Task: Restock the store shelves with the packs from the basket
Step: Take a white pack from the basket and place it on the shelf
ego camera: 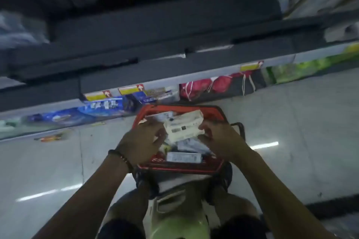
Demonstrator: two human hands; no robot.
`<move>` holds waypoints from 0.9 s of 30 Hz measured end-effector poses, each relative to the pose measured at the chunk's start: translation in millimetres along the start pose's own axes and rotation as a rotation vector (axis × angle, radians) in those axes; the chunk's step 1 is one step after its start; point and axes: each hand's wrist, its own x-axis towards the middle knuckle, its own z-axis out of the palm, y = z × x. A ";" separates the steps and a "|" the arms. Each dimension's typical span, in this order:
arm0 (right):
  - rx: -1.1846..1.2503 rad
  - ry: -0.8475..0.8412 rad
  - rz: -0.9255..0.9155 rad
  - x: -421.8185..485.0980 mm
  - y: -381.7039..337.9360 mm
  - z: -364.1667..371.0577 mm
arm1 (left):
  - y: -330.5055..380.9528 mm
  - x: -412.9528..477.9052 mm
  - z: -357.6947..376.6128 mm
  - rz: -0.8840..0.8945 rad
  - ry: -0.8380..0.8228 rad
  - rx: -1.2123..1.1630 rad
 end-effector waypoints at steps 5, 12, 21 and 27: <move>0.097 0.081 0.049 78.3 64.5 98.5 | -51.4 70.4 111.7 -0.042 0.046 -0.107; 0.236 0.282 0.207 144.9 147.0 178.2 | -101.3 122.4 221.7 -0.134 0.292 -0.266; 0.185 0.096 0.177 154.3 148.9 177.4 | -121.7 127.8 231.4 -0.074 0.079 -0.080; 0.137 0.053 0.164 127.4 118.6 176.7 | -110.4 106.0 237.8 -0.124 0.002 -0.261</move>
